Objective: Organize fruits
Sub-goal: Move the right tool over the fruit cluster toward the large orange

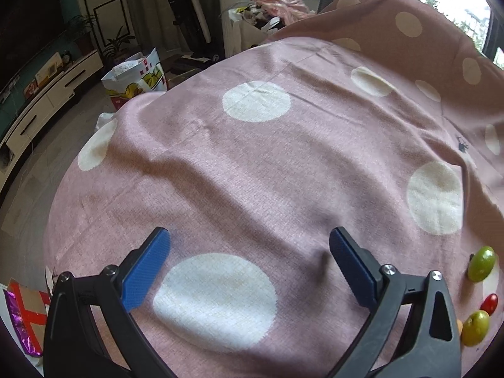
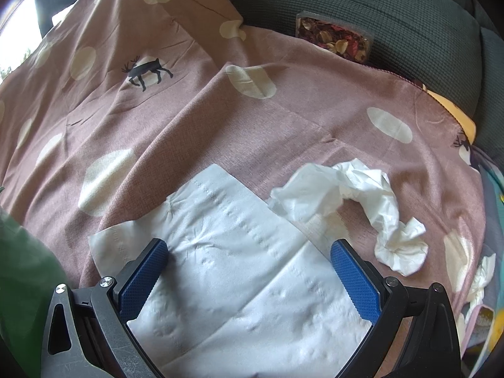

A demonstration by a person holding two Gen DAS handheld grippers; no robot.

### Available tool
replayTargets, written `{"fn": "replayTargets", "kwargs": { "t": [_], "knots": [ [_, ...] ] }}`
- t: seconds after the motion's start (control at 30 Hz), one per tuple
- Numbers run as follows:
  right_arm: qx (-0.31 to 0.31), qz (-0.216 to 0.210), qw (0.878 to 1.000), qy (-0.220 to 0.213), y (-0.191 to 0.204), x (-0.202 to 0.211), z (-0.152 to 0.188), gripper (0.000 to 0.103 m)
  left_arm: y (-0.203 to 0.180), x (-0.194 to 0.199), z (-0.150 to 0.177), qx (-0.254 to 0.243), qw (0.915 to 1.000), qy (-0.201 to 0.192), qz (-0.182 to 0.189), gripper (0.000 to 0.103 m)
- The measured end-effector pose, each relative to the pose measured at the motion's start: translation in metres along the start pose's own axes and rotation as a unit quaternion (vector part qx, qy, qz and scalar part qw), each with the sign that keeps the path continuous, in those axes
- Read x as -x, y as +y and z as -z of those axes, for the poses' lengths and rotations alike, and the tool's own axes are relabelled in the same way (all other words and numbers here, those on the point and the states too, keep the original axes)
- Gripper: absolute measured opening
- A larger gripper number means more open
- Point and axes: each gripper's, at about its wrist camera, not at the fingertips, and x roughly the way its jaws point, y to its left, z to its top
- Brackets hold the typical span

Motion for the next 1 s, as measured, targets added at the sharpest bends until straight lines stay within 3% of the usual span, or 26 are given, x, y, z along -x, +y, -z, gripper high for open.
{"fn": "replayTargets", "kwargs": {
  "t": [0.1,0.2,0.3,0.43,0.57,0.67,0.9,1.0],
  "knots": [
    [-0.028,0.041,0.999,-0.006,-0.017,0.028,0.003,0.095,-0.002,0.036,0.0,-0.01,0.9982,-0.056,0.019,0.1],
    [-0.043,0.049,0.996,-0.054,-0.027,0.081,0.004,0.095,-0.01,0.068,0.0,-0.008,0.9931,-0.086,0.079,0.1],
    [-0.048,-0.011,0.992,-0.112,-0.019,0.146,0.008,0.095,-0.026,0.09,0.004,-0.023,0.9833,-0.089,0.157,0.101],
    [-0.027,-0.142,0.977,-0.157,0.025,0.214,0.027,0.095,-0.043,0.111,0.014,-0.043,0.9725,-0.094,0.209,0.101],
    [0.049,-0.266,0.951,-0.153,0.096,0.232,0.058,0.095,-0.046,0.119,0.022,-0.043,0.9655,-0.073,0.246,0.1],
    [0.107,-0.309,0.936,-0.128,0.151,0.229,0.084,0.095,-0.047,0.12,0.026,-0.047,0.9633,-0.062,0.257,0.1],
    [0.237,-0.362,0.897,-0.088,0.226,0.227,0.131,0.095,-0.049,0.119,0.033,-0.064,0.9641,-0.054,0.252,0.1],
    [0.273,-0.361,0.889,-0.072,0.244,0.224,0.149,0.092,-0.045,0.112,0.035,-0.059,0.9595,-0.03,0.274,0.099]
  ]
}}
